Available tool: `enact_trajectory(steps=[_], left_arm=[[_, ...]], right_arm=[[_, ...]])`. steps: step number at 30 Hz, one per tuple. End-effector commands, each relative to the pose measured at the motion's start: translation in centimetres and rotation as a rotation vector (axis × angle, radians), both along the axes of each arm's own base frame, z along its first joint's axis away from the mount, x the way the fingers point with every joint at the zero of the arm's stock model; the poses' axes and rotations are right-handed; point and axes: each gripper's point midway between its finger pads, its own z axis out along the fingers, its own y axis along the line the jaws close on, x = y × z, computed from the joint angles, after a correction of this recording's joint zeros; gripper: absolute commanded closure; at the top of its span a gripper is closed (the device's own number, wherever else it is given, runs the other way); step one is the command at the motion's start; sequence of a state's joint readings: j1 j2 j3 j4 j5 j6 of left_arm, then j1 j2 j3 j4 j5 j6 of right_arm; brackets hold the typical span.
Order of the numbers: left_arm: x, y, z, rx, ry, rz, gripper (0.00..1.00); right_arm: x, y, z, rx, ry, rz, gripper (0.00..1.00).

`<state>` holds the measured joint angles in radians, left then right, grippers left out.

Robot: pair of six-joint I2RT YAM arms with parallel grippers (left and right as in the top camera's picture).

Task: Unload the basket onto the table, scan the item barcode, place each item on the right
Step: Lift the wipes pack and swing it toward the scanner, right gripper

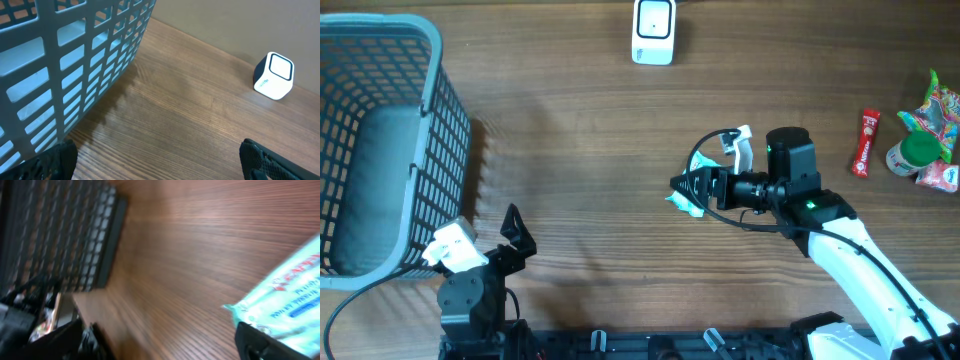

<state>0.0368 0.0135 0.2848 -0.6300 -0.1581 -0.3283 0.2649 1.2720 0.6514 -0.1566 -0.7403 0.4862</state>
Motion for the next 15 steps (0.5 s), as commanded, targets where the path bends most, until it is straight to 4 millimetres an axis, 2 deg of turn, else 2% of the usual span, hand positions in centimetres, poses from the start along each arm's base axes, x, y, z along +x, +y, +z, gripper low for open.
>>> enact_trajectory(steps=[1,2,4,6,8,9,11,12,15], left_arm=[[0.0,0.0,0.1,-0.007,-0.010,-0.001,0.00],[0.0,0.0,0.1,-0.007,-0.010,-0.001,0.00],[0.0,0.0,0.1,-0.007,-0.010,-0.001,0.00],[0.0,0.0,0.1,-0.007,-0.010,-0.001,0.00],[0.0,0.0,0.1,-0.007,-0.010,-0.001,0.00],[0.0,0.0,0.1,-0.007,-0.010,-0.001,0.00],[0.0,0.0,0.1,-0.007,-0.010,-0.001,0.00],[0.0,0.0,0.1,-0.007,-0.010,-0.001,0.00],[0.0,0.0,0.1,-0.007,-0.010,-0.001,0.00]], right_arm=[[2.9,-3.6,-2.2,-0.117,0.133,-0.364,0.00],[3.0,-4.6,-3.0,-0.150,0.174,-0.443,0.01],[1.5,-6.8,-6.1,-0.270,0.300,-0.544,0.01],[0.2,-7.2,-8.7,-0.344,0.381,-0.514,0.01],[-0.6,-7.2,-10.6,-0.412,0.443,-0.503,0.11],[-0.5,-7.5,-10.2,-0.471,0.453,-0.512,0.11],[0.0,-8.3,-7.3,-0.587,0.460,-0.553,0.00],[0.7,-8.3,-4.1,-0.630,0.445,-0.557,0.01],[3.2,-5.8,0.0,-0.557,0.323,-0.476,0.00]])
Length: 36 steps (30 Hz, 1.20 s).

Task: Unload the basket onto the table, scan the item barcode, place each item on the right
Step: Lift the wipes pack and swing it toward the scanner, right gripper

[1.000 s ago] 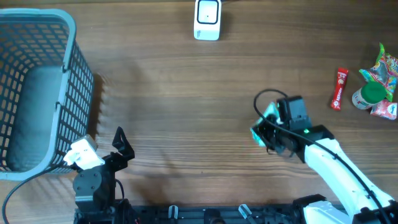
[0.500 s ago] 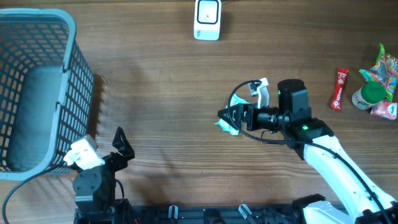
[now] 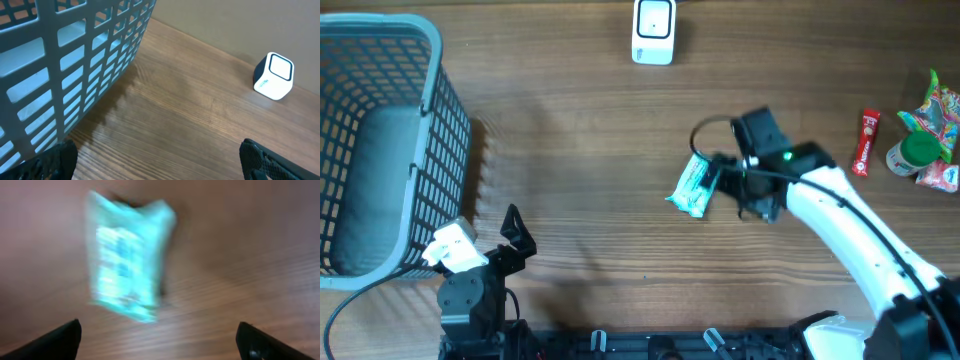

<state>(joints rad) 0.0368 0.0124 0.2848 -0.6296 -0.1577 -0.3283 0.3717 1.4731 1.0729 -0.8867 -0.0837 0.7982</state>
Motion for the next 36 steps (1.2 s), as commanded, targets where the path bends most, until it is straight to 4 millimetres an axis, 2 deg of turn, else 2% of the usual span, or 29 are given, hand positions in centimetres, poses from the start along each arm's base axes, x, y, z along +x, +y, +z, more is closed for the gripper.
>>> enact_trajectory(steps=[1,2,4,6,8,11,15,16,18,19,20,22,25,26,28,29,33,36], left_arm=[[0.0,0.0,0.1,-0.007,-0.008,-0.001,0.00],[0.0,0.0,0.1,-0.007,-0.008,-0.001,0.00],[0.0,0.0,0.1,-0.007,-0.008,-0.001,0.00],[0.0,0.0,0.1,-0.007,-0.008,-0.001,0.00],[0.0,0.0,0.1,-0.007,-0.008,-0.001,0.00],[0.0,0.0,0.1,-0.007,-0.008,-0.001,0.00],[0.0,0.0,0.1,-0.007,-0.008,-0.001,0.00],[0.0,0.0,0.1,-0.007,-0.008,-0.001,0.00],[0.0,0.0,0.1,-0.007,-0.008,-0.001,0.00],[0.0,0.0,0.1,-0.007,-0.008,-0.001,0.00],[0.0,0.0,0.1,-0.007,-0.008,-0.001,0.00],[0.0,0.0,0.1,-0.007,-0.008,-0.001,0.00],[0.0,0.0,0.1,-0.007,-0.008,-0.001,0.00],[0.0,0.0,0.1,-0.007,-0.008,-0.001,0.00],[0.0,0.0,0.1,-0.007,-0.008,-0.001,0.00],[0.0,0.0,0.1,-0.007,-0.008,-0.001,0.00],[0.0,0.0,0.1,-0.007,-0.008,-0.001,0.00],[0.0,0.0,0.1,-0.007,-0.008,-0.001,0.00]], right_arm=[[3.0,1.6,3.2,0.022,-0.149,0.049,0.01],[3.4,1.8,2.5,0.023,-0.154,0.049,0.01],[2.1,0.9,-1.5,-0.027,-0.027,-0.010,0.01],[1.7,1.4,-5.2,-0.024,0.054,0.000,0.11],[1.1,2.2,-8.1,0.005,0.137,0.013,0.16],[0.9,2.6,-9.9,0.012,0.182,0.024,0.16],[1.2,2.5,-10.8,0.006,0.158,0.020,0.18],[1.3,2.4,-11.2,0.002,0.152,0.017,0.27],[0.6,1.7,-12.4,-0.019,0.179,-0.029,0.57],[-0.1,1.5,-13.0,-0.019,0.203,-0.067,0.82],[-0.1,1.6,-12.8,-0.011,0.204,-0.064,0.96],[0.2,2.4,-10.7,0.022,0.224,-0.062,0.96],[-0.9,3.6,-3.3,0.127,0.345,-0.116,0.96],[-2.3,3.9,-0.7,0.173,0.432,-0.185,0.95],[-5.2,4.5,2.6,0.250,0.629,-0.310,0.96],[-6.6,4.7,3.3,0.279,0.717,-0.351,0.96],[-9.6,5.2,5.3,0.292,0.953,-0.556,0.96],[-10.1,5.6,5.9,0.292,1.030,-0.673,0.96]])
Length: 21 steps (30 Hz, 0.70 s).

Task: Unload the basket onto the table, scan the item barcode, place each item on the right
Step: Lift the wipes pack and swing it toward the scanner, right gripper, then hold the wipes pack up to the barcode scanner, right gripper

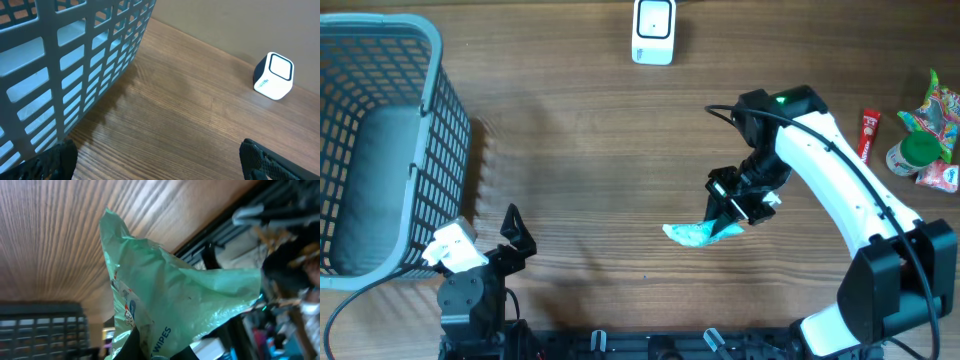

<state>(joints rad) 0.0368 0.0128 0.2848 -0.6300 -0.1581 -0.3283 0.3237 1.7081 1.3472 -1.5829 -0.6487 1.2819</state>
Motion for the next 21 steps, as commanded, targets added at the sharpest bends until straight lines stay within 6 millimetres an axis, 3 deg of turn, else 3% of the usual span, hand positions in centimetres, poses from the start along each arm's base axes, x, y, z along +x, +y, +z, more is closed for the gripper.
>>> enact_trajectory(steps=[1,4,6,8,9,10,12,14,17,19,21], left_arm=[[0.0,0.0,0.1,-0.008,-0.009,-0.001,0.00],[0.0,0.0,0.1,-0.008,-0.009,-0.001,0.00],[0.0,0.0,0.1,-0.008,-0.009,-0.001,0.00],[0.0,0.0,0.1,-0.008,-0.009,-0.001,0.00],[0.0,0.0,0.1,-0.008,-0.009,-0.001,0.00],[0.0,0.0,0.1,-0.008,-0.009,-0.001,0.00],[0.0,0.0,0.1,-0.008,-0.009,-0.001,0.00],[0.0,0.0,0.1,-0.008,-0.009,-0.001,0.00],[0.0,0.0,0.1,-0.008,-0.009,-0.001,0.00],[0.0,0.0,0.1,-0.008,-0.009,-0.001,0.00],[0.0,0.0,0.1,-0.008,-0.009,-0.001,0.00]], right_arm=[[0.0,1.3,1.2,0.013,0.107,-0.150,0.96],[1.2,1.8,0.9,0.047,0.054,-0.154,0.96],[3.2,2.4,0.3,0.102,-0.073,-0.119,0.96],[9.2,4.1,-0.2,0.257,-0.496,0.064,0.96],[13.9,5.1,0.3,0.292,-0.793,0.161,0.96],[17.9,5.0,0.7,0.207,-0.965,0.138,0.96],[22.4,4.3,1.9,0.066,-1.149,0.051,0.95],[28.5,3.5,6.2,-0.132,-1.482,-0.067,0.95],[32.0,2.5,9.3,-0.306,-1.692,-0.219,0.95],[34.3,3.4,9.0,-0.285,-1.777,-0.270,0.95],[36.8,4.1,7.5,-0.276,-1.859,-0.340,0.96]])
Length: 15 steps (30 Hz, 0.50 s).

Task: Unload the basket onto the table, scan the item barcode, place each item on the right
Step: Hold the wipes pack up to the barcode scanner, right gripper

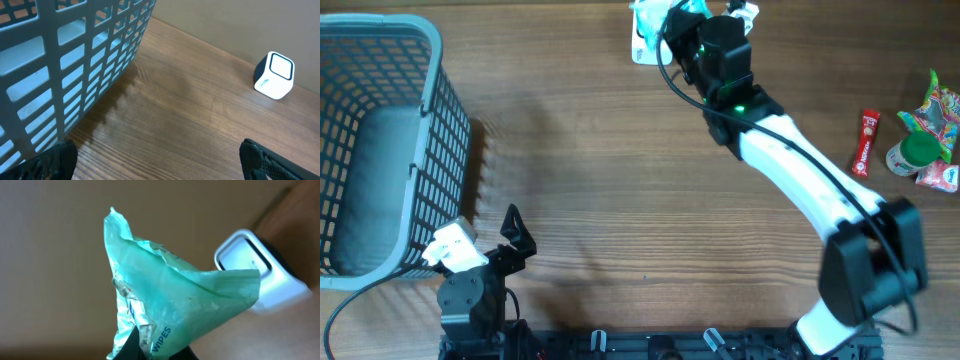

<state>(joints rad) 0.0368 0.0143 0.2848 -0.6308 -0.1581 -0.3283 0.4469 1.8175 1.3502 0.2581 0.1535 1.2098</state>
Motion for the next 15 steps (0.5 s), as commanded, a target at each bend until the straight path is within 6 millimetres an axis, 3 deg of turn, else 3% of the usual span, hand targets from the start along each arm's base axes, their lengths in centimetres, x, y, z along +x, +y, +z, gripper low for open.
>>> enact_trajectory(steps=[1,3,5,9,12,15], left_arm=[[0.0,0.0,0.1,-0.007,-0.011,-0.001,0.00],[0.0,0.0,0.1,-0.007,-0.011,-0.001,0.00],[0.0,0.0,0.1,-0.007,-0.011,-0.001,0.00],[0.0,0.0,0.1,-0.007,-0.011,-0.001,0.00],[0.0,0.0,0.1,-0.007,-0.011,-0.001,0.00],[0.0,0.0,0.1,-0.007,-0.011,-0.001,0.00]], right_arm=[[3.8,-0.6,-4.7,0.001,-0.058,-0.117,0.95],[5.8,0.0,-7.9,0.112,-0.031,-0.137,0.95],[8.0,0.8,-9.7,0.165,-0.011,-0.134,0.96],[12.0,2.6,-10.0,0.149,0.004,-0.127,0.95],[13.0,1.3,-9.6,0.123,0.018,-0.187,0.95],[13.7,0.2,-11.2,0.132,0.048,-0.177,0.95]])
